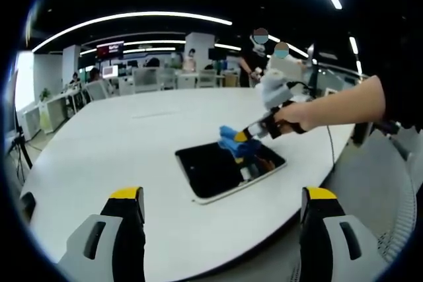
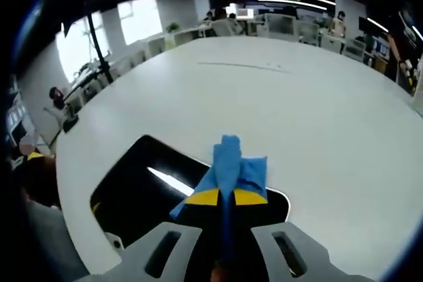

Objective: Wipe the mirror surface with the cleaning cloth until all visible marks leave the cleaned area.

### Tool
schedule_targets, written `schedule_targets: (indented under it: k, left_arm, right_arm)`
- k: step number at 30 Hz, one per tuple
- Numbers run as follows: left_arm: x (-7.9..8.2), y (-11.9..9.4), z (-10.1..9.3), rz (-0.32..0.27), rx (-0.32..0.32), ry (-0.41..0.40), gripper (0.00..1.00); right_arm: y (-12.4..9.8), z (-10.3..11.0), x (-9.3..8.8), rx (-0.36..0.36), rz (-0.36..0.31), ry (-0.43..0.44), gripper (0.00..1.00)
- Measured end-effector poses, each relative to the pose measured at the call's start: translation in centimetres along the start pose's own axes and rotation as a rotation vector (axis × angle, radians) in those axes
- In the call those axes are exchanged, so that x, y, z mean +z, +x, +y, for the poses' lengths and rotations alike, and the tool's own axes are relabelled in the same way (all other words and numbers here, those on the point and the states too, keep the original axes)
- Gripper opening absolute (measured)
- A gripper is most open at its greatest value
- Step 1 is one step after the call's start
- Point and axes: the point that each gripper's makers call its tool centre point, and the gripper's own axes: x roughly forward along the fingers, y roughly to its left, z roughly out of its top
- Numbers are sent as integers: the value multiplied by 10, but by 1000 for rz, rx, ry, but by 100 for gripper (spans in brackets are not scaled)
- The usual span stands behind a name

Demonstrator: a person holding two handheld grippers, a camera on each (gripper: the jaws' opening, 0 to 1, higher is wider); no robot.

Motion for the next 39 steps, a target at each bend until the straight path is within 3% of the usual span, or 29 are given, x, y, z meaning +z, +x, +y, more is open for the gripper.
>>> schedule_targets:
  k: [9,39]
  left_arm:
    - [1,0,0,-2,0,0,99]
    - [0,0,1,-2,1,0,99]
  right_arm:
    - [-3,3,-4,11,4,-6,1]
    - [-44,40,-48,126,31,-53,1]
